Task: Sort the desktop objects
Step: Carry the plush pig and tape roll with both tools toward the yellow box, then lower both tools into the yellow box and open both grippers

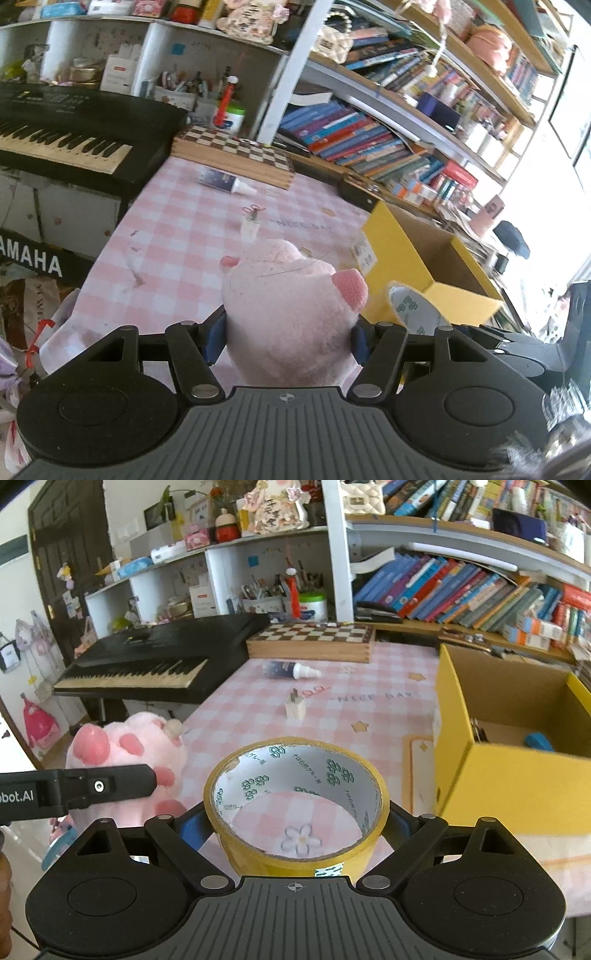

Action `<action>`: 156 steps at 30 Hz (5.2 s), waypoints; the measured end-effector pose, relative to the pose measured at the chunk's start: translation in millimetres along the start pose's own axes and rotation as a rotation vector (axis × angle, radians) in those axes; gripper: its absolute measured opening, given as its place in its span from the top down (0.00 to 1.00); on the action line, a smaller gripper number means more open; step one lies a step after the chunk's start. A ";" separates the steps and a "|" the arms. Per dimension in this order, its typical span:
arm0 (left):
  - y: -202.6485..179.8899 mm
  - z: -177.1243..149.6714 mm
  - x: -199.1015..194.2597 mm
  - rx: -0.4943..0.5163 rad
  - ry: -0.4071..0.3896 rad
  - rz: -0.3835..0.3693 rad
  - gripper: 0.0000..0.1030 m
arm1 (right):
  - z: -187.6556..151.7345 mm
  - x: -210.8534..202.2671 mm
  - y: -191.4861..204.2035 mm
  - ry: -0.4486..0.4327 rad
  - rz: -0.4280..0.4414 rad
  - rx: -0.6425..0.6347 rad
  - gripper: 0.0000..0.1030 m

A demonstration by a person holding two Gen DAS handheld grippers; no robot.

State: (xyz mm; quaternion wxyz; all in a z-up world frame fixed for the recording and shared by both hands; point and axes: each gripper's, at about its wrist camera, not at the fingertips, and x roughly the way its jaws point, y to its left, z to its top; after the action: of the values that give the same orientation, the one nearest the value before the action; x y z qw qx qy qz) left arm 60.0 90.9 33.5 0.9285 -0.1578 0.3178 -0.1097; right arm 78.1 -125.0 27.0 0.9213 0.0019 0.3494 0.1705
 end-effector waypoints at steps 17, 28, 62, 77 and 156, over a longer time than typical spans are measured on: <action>-28.6 -30.6 -13.6 0.105 0.077 -0.139 0.41 | -53.0 -49.8 -10.9 0.004 -0.126 0.137 0.10; -59.8 -40.3 -2.1 0.175 0.135 -0.246 0.41 | -75.1 -76.1 -29.5 0.017 -0.223 0.212 0.10; -176.4 -46.1 70.0 0.300 0.237 -0.359 0.41 | -81.9 -97.7 -142.6 0.055 -0.314 0.326 0.10; -228.2 -32.1 103.8 0.294 0.182 -0.371 0.41 | -59.0 -96.7 -204.8 0.009 -0.298 0.289 0.10; -278.0 55.5 169.5 0.436 -0.090 -0.067 0.00 | 82.2 -6.8 -258.8 -0.095 -0.103 -0.466 0.08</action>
State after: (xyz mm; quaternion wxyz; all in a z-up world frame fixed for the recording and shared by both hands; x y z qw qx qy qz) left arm 197.1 -205.8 81.7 0.9497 0.0314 0.2394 -0.1996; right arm 207.3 -361.4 61.8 0.9197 -0.2208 0.2564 0.1990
